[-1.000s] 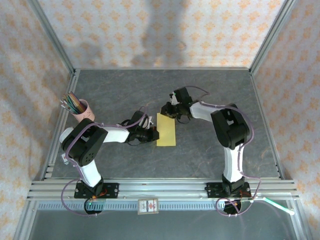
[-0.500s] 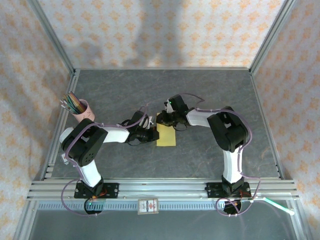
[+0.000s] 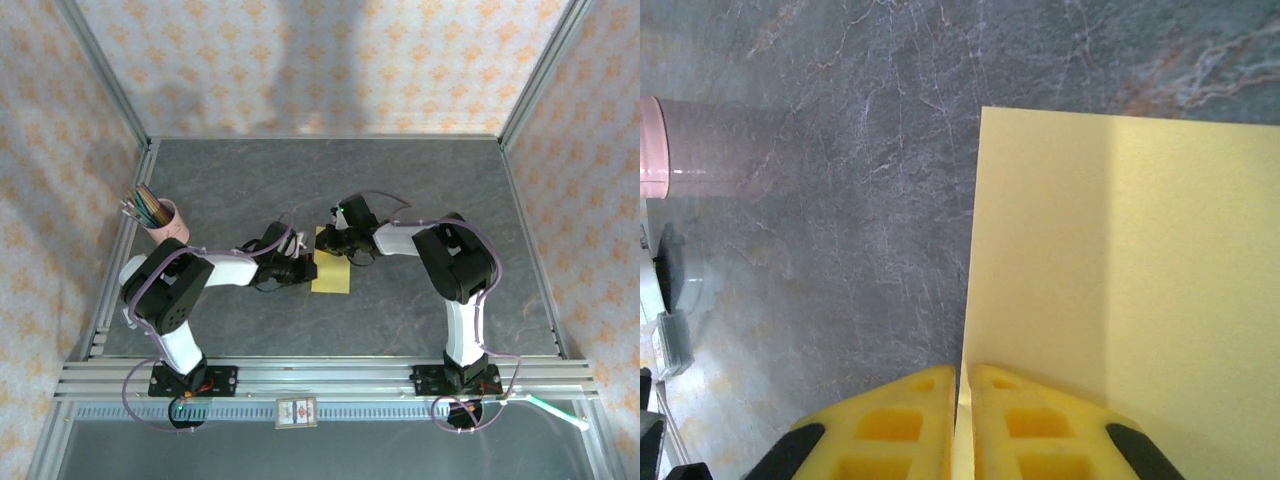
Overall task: Fold a paper plane with a square sheet of paper (pick it up from the middle)
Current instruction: First fold in half a square sheet of paper at the center of the table.
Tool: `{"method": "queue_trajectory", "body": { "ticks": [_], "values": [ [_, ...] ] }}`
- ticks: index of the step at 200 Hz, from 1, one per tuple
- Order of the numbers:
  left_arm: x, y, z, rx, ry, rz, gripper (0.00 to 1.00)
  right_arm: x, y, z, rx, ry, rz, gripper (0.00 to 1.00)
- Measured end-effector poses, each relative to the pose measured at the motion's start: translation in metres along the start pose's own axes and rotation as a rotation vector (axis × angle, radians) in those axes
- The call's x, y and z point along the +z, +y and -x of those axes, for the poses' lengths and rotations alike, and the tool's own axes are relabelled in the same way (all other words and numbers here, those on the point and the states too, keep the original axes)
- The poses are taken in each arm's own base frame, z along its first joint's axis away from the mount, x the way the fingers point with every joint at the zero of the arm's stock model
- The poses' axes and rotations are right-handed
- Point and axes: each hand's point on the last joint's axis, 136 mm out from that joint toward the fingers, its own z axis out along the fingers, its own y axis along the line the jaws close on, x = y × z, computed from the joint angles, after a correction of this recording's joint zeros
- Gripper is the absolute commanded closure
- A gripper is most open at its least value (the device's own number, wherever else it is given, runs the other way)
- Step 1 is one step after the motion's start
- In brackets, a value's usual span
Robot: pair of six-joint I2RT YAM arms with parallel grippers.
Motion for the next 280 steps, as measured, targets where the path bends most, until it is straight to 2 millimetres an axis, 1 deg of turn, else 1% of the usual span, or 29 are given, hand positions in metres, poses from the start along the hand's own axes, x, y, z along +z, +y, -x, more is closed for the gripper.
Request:
{"method": "queue_trajectory", "body": {
  "ticks": [42,99,134,188,206,228,238,251,266,280],
  "values": [
    [-0.006,0.005,-0.007,0.010,-0.010,0.006,1.00,0.000,0.000,-0.001,0.010,-0.005,0.006,0.87],
    [-0.012,0.006,-0.020,0.026,-0.020,-0.006,1.00,0.000,0.000,-0.001,0.008,-0.007,0.007,0.88],
    [-0.015,0.007,-0.030,0.032,-0.008,-0.005,1.00,0.000,0.000,-0.001,0.008,-0.007,0.007,0.88],
    [-0.019,0.007,-0.038,0.071,0.026,0.015,1.00,0.000,0.000,-0.002,0.004,-0.006,0.007,0.88],
    [-0.022,0.006,-0.046,0.088,0.055,0.022,1.00,0.000,0.000,-0.002,-0.003,-0.006,0.008,0.87],
    [-0.029,0.005,-0.063,0.085,0.126,0.021,0.98,0.000,0.000,-0.002,-0.013,-0.003,0.009,0.87],
    [-0.033,0.003,-0.068,0.081,0.144,0.016,0.97,0.000,0.000,-0.002,-0.018,-0.001,0.008,0.87],
    [-0.039,-0.002,-0.066,0.080,0.136,-0.003,0.96,0.000,0.001,-0.002,-0.028,0.002,0.007,0.87],
    [-0.045,-0.008,-0.056,0.056,0.097,-0.024,0.96,0.000,0.001,-0.002,-0.036,0.006,0.003,0.87],
    [-0.047,-0.010,-0.047,0.029,0.064,-0.036,0.96,0.000,0.001,-0.003,-0.041,0.009,0.000,0.87]
  ]
}}
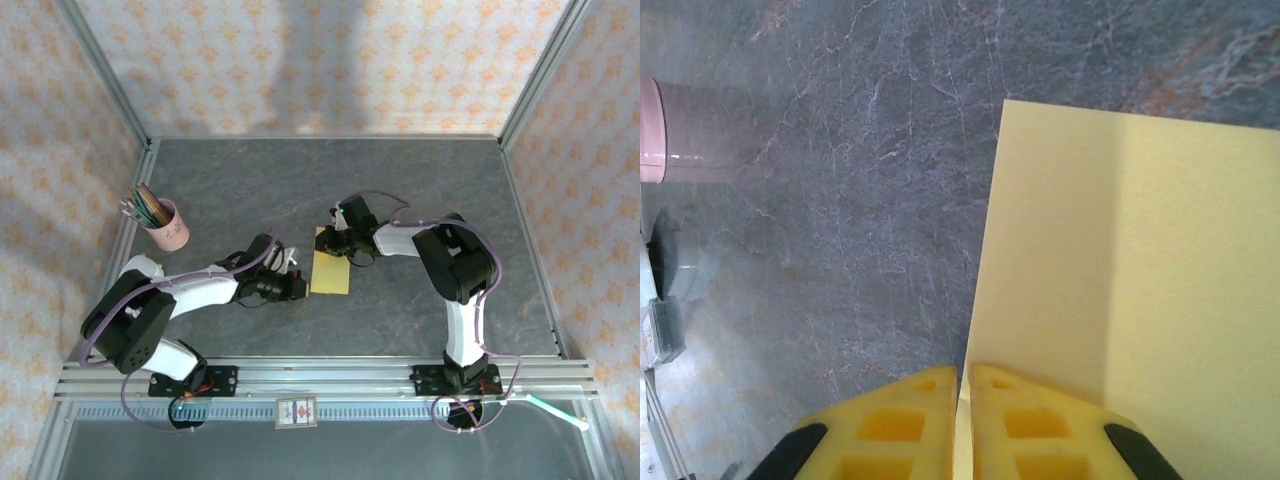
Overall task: Fold a paper plane with a square sheet of paper (pick it up from the middle)
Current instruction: First fold in half a square sheet of paper at the center of the table.
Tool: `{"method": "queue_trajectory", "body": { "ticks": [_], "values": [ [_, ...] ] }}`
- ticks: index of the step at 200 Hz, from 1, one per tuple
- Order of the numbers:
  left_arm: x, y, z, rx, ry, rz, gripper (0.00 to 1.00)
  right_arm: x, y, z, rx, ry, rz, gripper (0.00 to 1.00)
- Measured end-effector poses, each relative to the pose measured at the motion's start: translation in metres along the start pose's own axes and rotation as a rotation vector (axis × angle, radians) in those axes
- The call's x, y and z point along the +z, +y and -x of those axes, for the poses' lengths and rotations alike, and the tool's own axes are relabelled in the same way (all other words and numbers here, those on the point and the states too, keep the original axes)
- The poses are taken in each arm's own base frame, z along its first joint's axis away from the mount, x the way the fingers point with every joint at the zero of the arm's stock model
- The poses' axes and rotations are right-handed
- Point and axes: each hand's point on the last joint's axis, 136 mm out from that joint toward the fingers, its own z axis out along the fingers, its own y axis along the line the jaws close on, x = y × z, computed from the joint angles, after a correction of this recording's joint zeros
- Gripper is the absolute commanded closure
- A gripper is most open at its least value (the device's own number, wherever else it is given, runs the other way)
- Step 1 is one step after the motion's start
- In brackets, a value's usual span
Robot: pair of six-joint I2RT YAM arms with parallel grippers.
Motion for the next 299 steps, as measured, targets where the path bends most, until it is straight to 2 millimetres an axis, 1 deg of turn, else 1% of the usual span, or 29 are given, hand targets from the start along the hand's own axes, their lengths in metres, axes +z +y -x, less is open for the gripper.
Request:
{"method": "queue_trajectory", "body": {
  "ticks": [18,59,94,157,180,197,215,228,240,254,274,287,299],
  "values": [
    [0.004,0.001,0.008,-0.034,-0.016,-0.004,0.97,0.000,0.000,0.000,-0.004,0.001,0.000,0.87],
    [0.024,0.002,0.022,-0.079,-0.021,-0.014,0.97,0.000,0.000,0.000,-0.008,0.001,-0.001,0.87],
    [0.033,0.008,0.021,-0.092,-0.011,-0.005,0.96,0.000,0.000,0.000,-0.008,0.002,-0.001,0.87],
    [0.034,0.008,0.014,-0.040,0.007,-0.002,0.96,0.000,0.000,0.000,-0.010,0.009,-0.007,0.87],
    [0.029,0.007,0.004,-0.029,0.045,0.002,0.90,0.001,0.000,0.000,-0.017,0.017,-0.010,0.87],
    [0.020,-0.006,0.002,-0.006,0.048,-0.040,0.82,0.001,0.002,0.000,-0.032,0.026,-0.006,0.85],
    [0.007,-0.025,0.015,0.004,-0.010,-0.106,0.77,0.001,0.005,-0.002,-0.056,0.041,0.005,0.83],
    [-0.004,-0.033,0.033,-0.015,-0.075,-0.146,0.76,0.000,0.007,-0.003,-0.071,0.050,0.013,0.81],
    [-0.009,-0.033,0.047,-0.044,-0.125,-0.161,0.76,-0.001,0.008,-0.005,-0.077,0.059,0.016,0.81],
    [-0.013,-0.027,0.060,-0.082,-0.177,-0.149,0.75,-0.006,0.007,-0.008,-0.076,0.071,0.007,0.79],
    [-0.011,-0.023,0.070,-0.120,-0.213,-0.143,0.76,-0.020,0.007,-0.012,-0.066,0.069,-0.010,0.78],
    [-0.004,-0.019,0.074,-0.150,-0.213,-0.137,0.76,-0.035,0.006,-0.012,-0.062,0.045,-0.022,0.75],
    [0.004,-0.016,0.078,-0.166,-0.209,-0.129,0.76,-0.052,0.001,-0.011,-0.049,0.007,-0.046,0.74]
  ]
}}
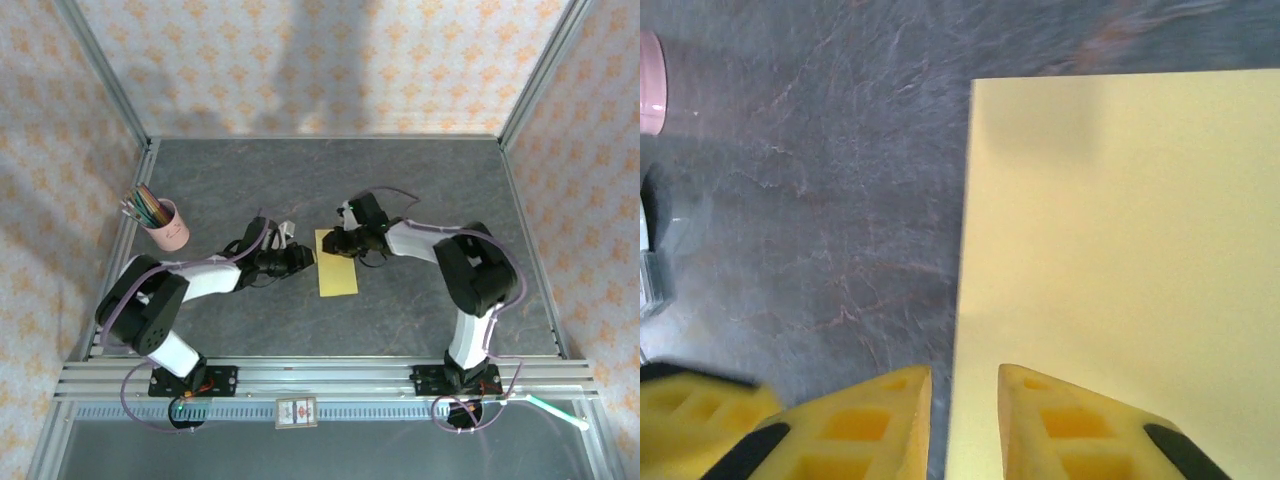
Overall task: Fold a paper plane with a square sheet of paper (pick it up from the middle)
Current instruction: First fold in half a square sheet of paper at the center of the table.
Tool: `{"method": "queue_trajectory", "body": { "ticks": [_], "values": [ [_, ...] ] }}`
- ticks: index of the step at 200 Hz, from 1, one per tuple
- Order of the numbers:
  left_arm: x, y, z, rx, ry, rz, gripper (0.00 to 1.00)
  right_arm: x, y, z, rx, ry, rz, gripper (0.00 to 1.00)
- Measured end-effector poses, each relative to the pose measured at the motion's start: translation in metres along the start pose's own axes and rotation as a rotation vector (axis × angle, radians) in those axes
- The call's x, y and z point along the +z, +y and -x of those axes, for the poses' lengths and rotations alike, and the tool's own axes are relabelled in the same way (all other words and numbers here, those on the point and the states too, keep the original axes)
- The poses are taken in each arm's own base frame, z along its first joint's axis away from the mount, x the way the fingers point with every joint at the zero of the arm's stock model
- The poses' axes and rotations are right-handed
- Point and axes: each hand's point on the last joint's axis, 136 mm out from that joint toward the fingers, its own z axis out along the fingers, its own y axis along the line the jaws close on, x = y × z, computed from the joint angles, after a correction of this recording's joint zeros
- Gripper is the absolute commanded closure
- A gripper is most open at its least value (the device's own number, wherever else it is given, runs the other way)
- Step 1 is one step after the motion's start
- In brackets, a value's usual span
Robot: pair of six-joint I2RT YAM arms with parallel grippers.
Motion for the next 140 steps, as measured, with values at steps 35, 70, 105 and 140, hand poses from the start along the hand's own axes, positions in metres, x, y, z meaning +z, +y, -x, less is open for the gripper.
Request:
{"method": "queue_trajectory", "body": {
  "ticks": [35,70,105,140],
  "values": [
    [0.025,-0.006,0.007,0.007,0.009,0.020,0.78,-0.035,-0.023,-0.007,0.035,-0.086,-0.091,0.70],
    [0.045,-0.006,0.011,0.022,0.024,0.034,0.80,-0.041,-0.039,-0.034,0.061,-0.069,-0.134,0.68],
    [0.054,0.013,0.010,0.027,0.028,0.093,0.81,-0.041,-0.041,-0.054,0.056,-0.036,-0.146,0.67],
    [0.055,0.017,0.010,0.036,0.028,0.107,0.82,-0.043,-0.040,-0.065,0.060,-0.027,-0.142,0.67]
  ]
}}
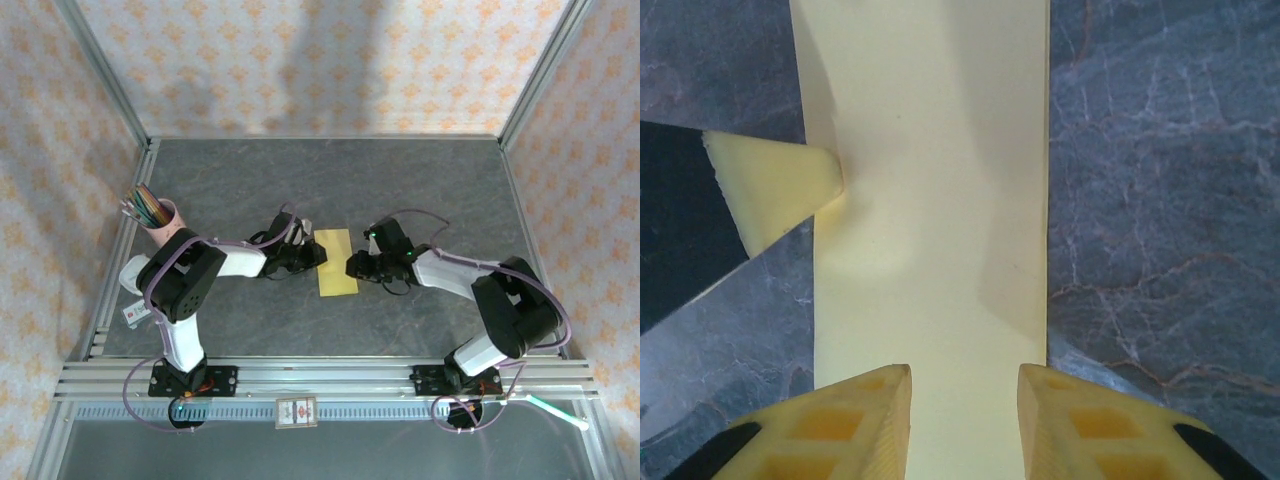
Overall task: Fold a paper plane with a square sheet of paper (pick it up from the middle)
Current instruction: First fold in half a square sheet of paper at the center of the table, then fold the triangle a second time at the center of the table.
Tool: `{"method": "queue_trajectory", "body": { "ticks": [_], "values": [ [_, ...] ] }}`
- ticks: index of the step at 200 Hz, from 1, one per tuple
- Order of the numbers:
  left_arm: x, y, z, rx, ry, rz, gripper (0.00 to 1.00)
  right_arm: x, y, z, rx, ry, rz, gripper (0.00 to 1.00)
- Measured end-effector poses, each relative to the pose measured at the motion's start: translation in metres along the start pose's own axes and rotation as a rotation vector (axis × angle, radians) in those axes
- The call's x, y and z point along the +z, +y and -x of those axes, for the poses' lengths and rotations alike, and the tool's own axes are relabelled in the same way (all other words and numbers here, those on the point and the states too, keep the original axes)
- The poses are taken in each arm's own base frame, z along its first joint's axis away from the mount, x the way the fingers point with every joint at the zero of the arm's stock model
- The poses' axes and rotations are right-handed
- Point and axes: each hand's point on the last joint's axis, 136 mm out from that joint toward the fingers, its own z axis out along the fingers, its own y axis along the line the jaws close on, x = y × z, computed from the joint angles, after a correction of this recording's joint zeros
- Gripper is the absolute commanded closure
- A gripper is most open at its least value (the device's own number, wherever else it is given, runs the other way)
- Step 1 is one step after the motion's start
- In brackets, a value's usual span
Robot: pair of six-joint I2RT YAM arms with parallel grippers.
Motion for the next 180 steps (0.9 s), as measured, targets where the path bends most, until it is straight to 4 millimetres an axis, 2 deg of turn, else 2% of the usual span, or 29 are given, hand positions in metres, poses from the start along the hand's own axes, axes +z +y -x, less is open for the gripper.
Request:
{"method": "queue_trajectory", "body": {
  "ticks": [39,109,180],
  "values": [
    [0.000,0.001,0.000,0.008,-0.003,0.001,0.82,0.004,-0.005,-0.016,0.015,0.035,-0.011,0.66],
    [0.000,0.001,0.000,0.020,-0.004,0.002,0.82,0.004,-0.013,-0.028,0.046,0.056,-0.019,0.65],
    [0.000,0.002,0.000,0.027,-0.006,0.004,0.83,0.003,-0.008,-0.033,0.065,0.064,0.018,0.66]
  ]
}}
